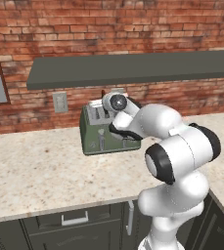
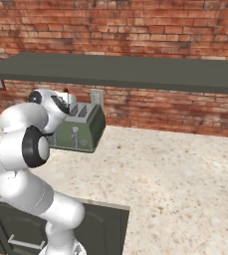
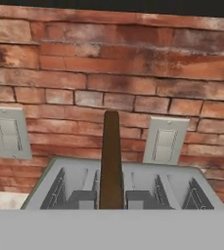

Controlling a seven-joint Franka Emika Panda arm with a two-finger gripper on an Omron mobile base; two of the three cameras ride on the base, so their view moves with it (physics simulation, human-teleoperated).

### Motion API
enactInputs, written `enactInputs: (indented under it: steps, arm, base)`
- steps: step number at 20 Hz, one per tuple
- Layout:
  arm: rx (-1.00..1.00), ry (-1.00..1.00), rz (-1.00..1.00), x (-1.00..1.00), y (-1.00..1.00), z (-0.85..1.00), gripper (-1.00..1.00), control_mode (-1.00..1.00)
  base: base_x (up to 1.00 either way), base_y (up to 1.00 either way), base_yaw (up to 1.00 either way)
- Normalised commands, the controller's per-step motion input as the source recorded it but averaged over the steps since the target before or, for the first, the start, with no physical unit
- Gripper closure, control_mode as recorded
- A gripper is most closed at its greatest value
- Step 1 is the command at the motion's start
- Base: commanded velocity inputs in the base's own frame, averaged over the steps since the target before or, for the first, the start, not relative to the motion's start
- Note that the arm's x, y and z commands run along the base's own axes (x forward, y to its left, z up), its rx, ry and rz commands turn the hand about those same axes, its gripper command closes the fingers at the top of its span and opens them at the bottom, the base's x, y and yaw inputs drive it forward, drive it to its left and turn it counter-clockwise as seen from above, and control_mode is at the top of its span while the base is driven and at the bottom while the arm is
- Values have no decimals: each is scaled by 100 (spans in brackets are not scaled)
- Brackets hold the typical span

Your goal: Start the toaster. Once the lever pops up, take the bread to the plate on the dining counter.

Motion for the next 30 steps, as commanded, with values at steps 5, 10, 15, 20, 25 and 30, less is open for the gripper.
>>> enactInputs:
  steps: [5, 10, 15, 20, 25, 30]
  arm:
    - [0, -19, 0, -29, 0, 0, 100, -100]
    - [0, -2, 0, -45, 0, 3, 100, -100]
    - [0, 0, 0, -68, -3, 30, 100, -100]
    - [0, 1, 0, -68, -1, 49, 100, -100]
    - [0, 10, 0, -71, 0, 48, 100, -100]
    - [0, 16, 0, -62, -2, 65, 100, -100]
  base:
    - [0, 0, 0]
    - [0, 0, 0]
    - [0, 0, 0]
    - [0, 0, 0]
    - [0, 0, 0]
    - [0, 0, 0]
